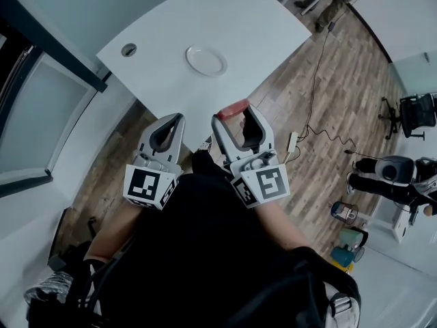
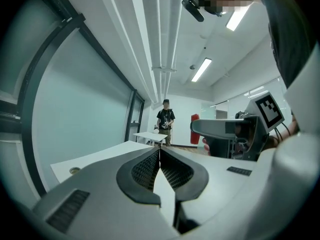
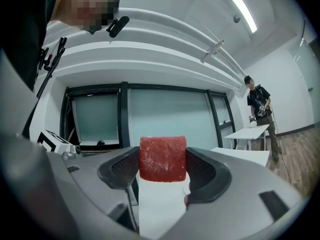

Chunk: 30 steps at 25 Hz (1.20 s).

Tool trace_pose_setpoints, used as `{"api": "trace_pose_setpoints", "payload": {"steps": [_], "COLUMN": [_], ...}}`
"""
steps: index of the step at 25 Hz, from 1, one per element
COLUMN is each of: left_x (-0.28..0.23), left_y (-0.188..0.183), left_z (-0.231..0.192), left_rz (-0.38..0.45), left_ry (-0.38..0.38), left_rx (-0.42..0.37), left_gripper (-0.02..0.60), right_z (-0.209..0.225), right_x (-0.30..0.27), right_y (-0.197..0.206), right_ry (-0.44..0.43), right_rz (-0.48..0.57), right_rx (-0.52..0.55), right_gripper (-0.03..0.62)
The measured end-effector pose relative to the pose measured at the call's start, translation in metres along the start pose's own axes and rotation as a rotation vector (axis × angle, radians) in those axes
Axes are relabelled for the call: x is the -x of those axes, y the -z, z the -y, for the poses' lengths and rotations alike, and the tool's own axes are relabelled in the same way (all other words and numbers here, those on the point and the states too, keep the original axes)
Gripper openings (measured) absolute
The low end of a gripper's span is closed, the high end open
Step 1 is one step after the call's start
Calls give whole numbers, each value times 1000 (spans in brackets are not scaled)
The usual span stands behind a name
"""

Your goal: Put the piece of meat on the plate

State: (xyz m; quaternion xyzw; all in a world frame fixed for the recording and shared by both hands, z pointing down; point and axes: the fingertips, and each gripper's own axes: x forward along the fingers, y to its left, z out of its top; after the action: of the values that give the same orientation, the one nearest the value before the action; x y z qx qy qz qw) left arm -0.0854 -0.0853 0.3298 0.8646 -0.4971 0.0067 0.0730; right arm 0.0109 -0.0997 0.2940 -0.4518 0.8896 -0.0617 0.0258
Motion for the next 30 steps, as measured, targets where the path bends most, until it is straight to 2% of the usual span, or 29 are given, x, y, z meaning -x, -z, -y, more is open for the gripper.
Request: {"api": "trace_pose_setpoints", "payload": {"steps": [8,14,22,26,30], "left_x": [-76,-111,-151,-154,-167], "left_y": [-12,-7,23,45,64], "left_z": [-23,-35,-54,-66,-84], "left_rz": [-14,-83,-220,-305,-336], "left_ry": [-31,-75,-123,-123,-101], "left_rx": [1,-13,-60,-37,-13], "left_gripper": [3,3,3,5,5], "right_z": [54,80,100,104,112], "right_x": [-57,-89,-130,-143,-156], "right_y": [-3,14,55,74,102], "right_ry": [-40,-87,-159,-159,-133], "right_rz": [-25,-63,-158,-218,-306], "right_rx": [-5,9,-8,-33,-30], "right_gripper": [291,291,291,291,291]}}
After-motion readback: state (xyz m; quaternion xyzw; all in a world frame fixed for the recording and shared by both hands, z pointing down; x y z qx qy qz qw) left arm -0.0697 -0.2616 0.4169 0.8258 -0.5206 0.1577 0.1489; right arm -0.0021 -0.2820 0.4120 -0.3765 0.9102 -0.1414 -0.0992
